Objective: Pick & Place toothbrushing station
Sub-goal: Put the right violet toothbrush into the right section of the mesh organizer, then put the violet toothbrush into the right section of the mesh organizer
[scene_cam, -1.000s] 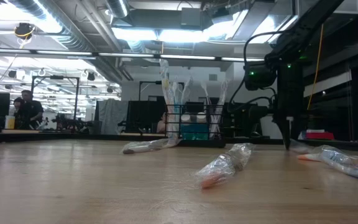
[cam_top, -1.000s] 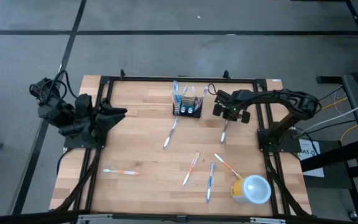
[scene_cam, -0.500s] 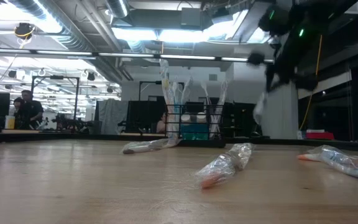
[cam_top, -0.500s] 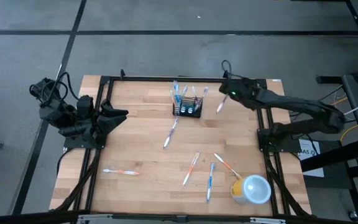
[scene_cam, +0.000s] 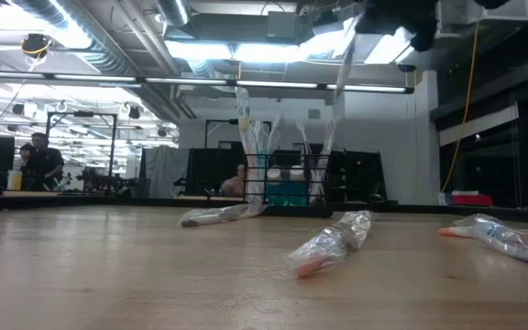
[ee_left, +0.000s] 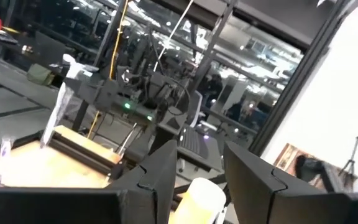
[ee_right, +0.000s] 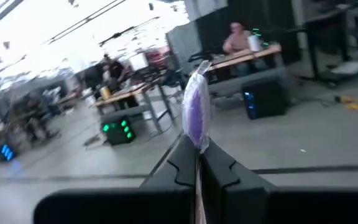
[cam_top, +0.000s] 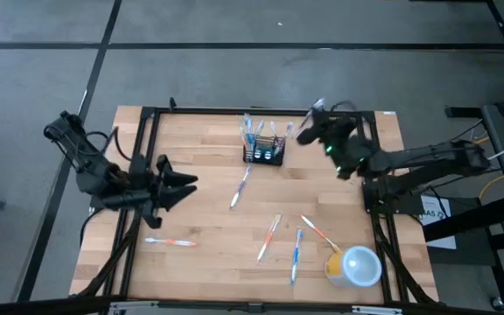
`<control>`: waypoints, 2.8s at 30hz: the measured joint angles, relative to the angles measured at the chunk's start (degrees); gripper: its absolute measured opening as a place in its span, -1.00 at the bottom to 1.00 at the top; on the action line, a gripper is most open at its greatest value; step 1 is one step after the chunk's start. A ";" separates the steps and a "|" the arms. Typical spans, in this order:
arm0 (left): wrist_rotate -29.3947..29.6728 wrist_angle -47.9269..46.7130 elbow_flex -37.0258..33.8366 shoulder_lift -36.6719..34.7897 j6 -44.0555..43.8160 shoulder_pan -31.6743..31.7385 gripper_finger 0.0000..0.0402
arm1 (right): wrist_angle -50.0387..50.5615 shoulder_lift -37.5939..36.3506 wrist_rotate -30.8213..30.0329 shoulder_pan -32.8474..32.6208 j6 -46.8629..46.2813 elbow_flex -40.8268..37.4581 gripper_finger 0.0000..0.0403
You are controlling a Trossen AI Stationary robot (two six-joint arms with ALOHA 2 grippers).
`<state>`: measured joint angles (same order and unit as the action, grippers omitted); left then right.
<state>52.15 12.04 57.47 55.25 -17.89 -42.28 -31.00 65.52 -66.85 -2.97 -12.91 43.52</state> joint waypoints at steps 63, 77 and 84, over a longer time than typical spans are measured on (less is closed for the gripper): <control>19.84 -0.77 0.00 4.43 0.86 -2.24 -0.37 | 24.58 24.27 41.45 -13.50 -60.98 13.43 -0.36; -6.29 -63.30 -4.33 8.75 -77.26 3.29 -0.37 | 50.30 22.41 30.80 -20.10 -53.78 31.03 -0.40; -21.03 -42.85 -6.73 21.69 -65.80 15.79 -0.36 | 53.22 17.11 24.33 -23.77 -53.30 30.98 -0.40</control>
<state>31.12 -30.81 50.74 76.94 -83.69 -26.49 22.22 82.63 -42.52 -26.74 -66.20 74.50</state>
